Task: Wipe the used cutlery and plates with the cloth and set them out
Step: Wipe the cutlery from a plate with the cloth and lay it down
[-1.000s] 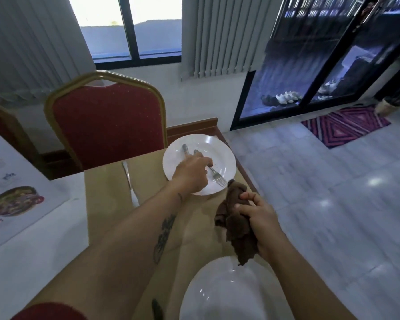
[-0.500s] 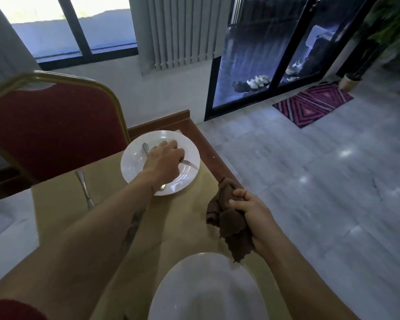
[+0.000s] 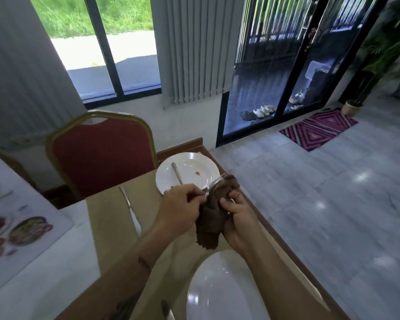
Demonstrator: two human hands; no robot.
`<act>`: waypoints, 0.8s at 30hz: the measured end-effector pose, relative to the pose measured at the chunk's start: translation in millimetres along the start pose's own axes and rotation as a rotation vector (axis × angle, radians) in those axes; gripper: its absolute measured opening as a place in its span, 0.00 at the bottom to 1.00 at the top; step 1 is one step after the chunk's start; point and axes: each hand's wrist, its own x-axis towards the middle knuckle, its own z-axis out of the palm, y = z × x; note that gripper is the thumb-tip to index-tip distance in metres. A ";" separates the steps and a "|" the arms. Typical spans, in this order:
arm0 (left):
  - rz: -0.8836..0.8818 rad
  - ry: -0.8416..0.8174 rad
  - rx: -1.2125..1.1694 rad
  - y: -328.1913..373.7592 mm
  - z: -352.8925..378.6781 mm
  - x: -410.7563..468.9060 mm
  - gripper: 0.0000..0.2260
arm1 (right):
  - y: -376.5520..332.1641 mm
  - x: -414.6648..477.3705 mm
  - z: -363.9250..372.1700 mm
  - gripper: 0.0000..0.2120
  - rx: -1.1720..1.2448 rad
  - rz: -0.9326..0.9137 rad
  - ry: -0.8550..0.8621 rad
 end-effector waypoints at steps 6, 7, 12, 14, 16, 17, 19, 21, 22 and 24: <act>-0.025 -0.061 0.121 5.5 -36.1 -62.3 0.06 | 23.7 -53.9 42.7 0.12 -0.365 -0.216 0.196; -0.030 -0.063 0.133 6.6 -41.8 -70.5 0.06 | 27.4 -61.9 48.3 0.11 -0.413 -0.270 0.227; -0.104 0.043 0.065 6.0 -70.6 -110.0 0.12 | 26.6 -85.9 60.1 0.11 -0.371 -0.416 0.294; -0.148 0.131 -0.029 4.8 -79.1 -124.6 0.12 | 25.0 -92.8 59.2 0.11 -0.279 -0.308 0.215; -0.134 0.170 -0.029 5.8 -84.5 -136.7 0.10 | 33.8 -104.6 63.1 0.13 -0.258 -0.198 0.088; -0.119 0.173 -0.004 6.6 -86.5 -141.6 0.08 | 42.3 -111.1 66.7 0.14 -0.274 -0.171 0.039; -0.090 0.173 0.041 6.8 -91.2 -150.8 0.06 | 58.6 -125.9 77.5 0.16 -0.307 -0.193 0.011; -0.065 0.172 0.076 5.9 -97.1 -160.0 0.06 | 67.5 -136.3 87.4 0.13 -0.358 -0.256 0.044; -0.050 0.190 0.102 6.2 -102.1 -163.6 0.05 | 69.4 -139.5 90.9 0.12 -0.382 -0.288 0.057; -0.007 0.275 0.137 11.4 -114.0 -165.2 0.05 | 70.5 -141.3 92.8 0.13 -0.445 -0.342 0.062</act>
